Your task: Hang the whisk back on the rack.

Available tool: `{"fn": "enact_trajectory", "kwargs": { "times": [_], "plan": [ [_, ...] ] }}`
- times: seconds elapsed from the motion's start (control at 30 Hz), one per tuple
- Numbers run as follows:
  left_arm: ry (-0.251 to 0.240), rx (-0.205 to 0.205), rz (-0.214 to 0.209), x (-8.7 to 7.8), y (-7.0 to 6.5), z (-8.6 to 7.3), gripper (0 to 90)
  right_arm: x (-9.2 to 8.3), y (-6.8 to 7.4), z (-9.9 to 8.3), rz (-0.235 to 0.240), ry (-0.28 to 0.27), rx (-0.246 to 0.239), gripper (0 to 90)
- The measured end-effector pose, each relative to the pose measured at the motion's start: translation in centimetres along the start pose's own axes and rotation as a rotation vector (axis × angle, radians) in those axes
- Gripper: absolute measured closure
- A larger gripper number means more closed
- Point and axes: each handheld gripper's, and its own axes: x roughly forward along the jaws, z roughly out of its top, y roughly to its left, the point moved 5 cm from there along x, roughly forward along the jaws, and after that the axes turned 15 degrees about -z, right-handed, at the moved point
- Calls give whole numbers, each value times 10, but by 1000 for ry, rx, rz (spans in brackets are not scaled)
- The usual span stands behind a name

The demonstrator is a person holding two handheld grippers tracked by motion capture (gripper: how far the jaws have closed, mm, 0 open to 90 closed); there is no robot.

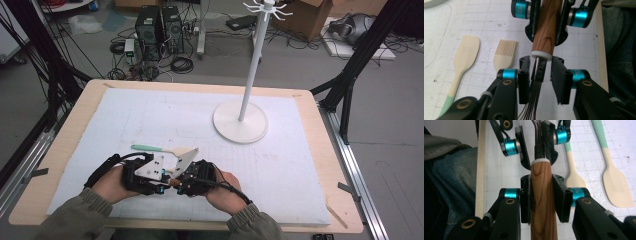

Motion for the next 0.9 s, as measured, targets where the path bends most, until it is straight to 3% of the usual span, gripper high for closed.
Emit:
{"fn": "enact_trajectory", "kwargs": {
  "times": [0.1, 0.27, 0.63, 0.9],
  "plan": [
    [0, -4, -8, 0, 1, 2, 617, -1, 0, 1, 5, -10, 6, 704],
    [13, 12, -30, 4, -1, 5, 688, 0, 2, 3, 11, -12, -1, 704],
    [37, 24, -63, 2, -2, 6, 714, -1, 2, 3, 39, -27, 0, 700],
    [19, 22, -45, -3, -3, 7, 718, -5, -2, 1, 68, -57, 32, 691]
  ]
}}
